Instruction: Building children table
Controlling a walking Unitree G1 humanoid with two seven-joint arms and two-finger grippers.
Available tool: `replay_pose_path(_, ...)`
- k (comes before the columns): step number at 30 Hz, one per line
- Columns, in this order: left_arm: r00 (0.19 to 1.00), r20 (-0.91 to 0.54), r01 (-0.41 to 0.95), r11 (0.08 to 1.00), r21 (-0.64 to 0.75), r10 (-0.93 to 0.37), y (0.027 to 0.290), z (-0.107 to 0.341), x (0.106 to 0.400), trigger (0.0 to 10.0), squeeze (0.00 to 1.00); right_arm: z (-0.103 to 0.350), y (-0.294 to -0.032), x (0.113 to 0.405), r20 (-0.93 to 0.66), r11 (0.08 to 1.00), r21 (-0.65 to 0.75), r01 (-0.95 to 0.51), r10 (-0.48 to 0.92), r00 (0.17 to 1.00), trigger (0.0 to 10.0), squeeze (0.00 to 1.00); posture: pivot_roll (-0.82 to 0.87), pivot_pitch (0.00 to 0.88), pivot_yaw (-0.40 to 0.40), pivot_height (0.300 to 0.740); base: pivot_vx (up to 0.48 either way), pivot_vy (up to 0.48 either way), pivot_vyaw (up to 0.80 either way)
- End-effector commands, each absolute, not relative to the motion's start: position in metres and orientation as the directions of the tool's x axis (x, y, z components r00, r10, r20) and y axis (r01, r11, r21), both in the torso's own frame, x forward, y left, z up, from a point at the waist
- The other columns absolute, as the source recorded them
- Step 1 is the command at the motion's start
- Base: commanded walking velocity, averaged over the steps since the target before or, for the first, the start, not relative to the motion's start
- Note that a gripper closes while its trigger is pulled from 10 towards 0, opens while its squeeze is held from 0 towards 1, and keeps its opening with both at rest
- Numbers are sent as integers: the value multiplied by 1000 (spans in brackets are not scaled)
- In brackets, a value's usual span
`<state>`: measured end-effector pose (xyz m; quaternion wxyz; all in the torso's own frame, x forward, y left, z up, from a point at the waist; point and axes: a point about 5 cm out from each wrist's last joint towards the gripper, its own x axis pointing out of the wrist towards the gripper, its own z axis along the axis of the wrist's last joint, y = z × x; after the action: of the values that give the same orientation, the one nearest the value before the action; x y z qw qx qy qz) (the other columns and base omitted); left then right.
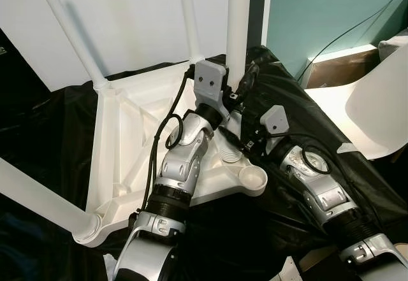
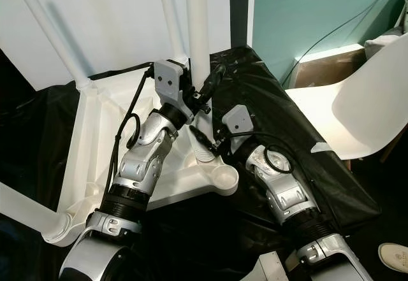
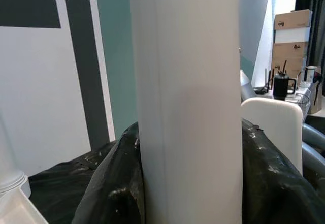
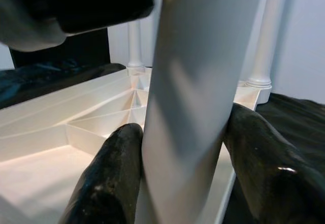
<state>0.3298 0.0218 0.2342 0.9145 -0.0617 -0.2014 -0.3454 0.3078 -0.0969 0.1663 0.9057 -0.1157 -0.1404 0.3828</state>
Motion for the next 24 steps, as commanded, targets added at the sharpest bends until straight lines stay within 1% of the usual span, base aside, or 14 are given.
replay_pose_path(1,734,340,627,779,-5,-588,24,219,332,5765,1000,160,-83,301,142,619,-315,-720,780,609,0,0,-23,0,97,740,0,0,0)
replay_pose_path(2,737,339,625,781,-10,-585,25,219,333,5765,1000,160,-83,301,145,622,-309,-720,779,610,0,0,-23,0,97,740,0,0,0)
replay_pose_path(3,740,343,623,782,-25,-579,26,219,333,10000,1000,159,-84,301,148,625,-308,-717,776,613,0,0,-26,0,100,740,0,0,0)
replay_pose_path(11,729,383,635,770,-67,-567,28,225,332,10000,1000,160,-85,301,158,636,-310,-707,768,621,0,0,-38,0,108,740,0,0,0)
replay_pose_path(12,691,428,675,732,-95,-582,28,234,329,10000,0,163,-86,301,169,644,-311,-699,761,626,0,0,-44,0,113,740,0,0,0)
replay_pose_path(13,642,475,722,683,-109,-602,30,242,323,10000,0,165,-87,301,178,651,-313,-691,755,631,0,0,-50,0,117,740,0,0,0)
replay_pose_path(14,642,475,722,683,-109,-602,30,242,323,10000,0,165,-87,301,178,651,-313,-691,755,631,0,0,-50,0,117,740,0,0,0)
replay_pose_path(15,591,517,763,637,-109,-619,31,250,317,10000,0,166,-87,301,183,656,-315,-686,751,634,0,0,-50,0,117,740,0,0,0)
replay_pose_path(16,591,517,763,637,-109,-619,31,250,317,10000,0,166,-87,301,183,656,-315,-686,751,634,0,0,-50,0,117,740,0,0,0)
replay_pose_path(18,518,589,808,580,-101,-620,37,267,307,10000,0,164,-88,301,177,661,-318,-680,745,643,0,0,-54,0,119,740,0,0,0)
replay_pose_path(20,518,589,808,580,-101,-620,37,267,307,10000,0,164,-88,301,177,661,-318,-680,745,643,0,0,-54,0,119,740,0,0,0)
replay_pose_path(21,495,620,820,563,-102,-609,42,275,303,10000,0,162,-88,301,166,666,-319,-674,739,653,0,0,-54,0,119,740,0,0,0)
replay_pose_path(22,438,629,857,510,-76,-642,49,281,294,10000,0,158,-91,303,146,683,-325,-654,720,679,0,0,-54,0,119,740,0,0,0)
replay_pose_path(24,413,618,873,484,-59,-669,51,280,291,10000,0,157,-92,304,141,690,-326,-646,712,688,0,0,-54,0,119,740,0,0,0)
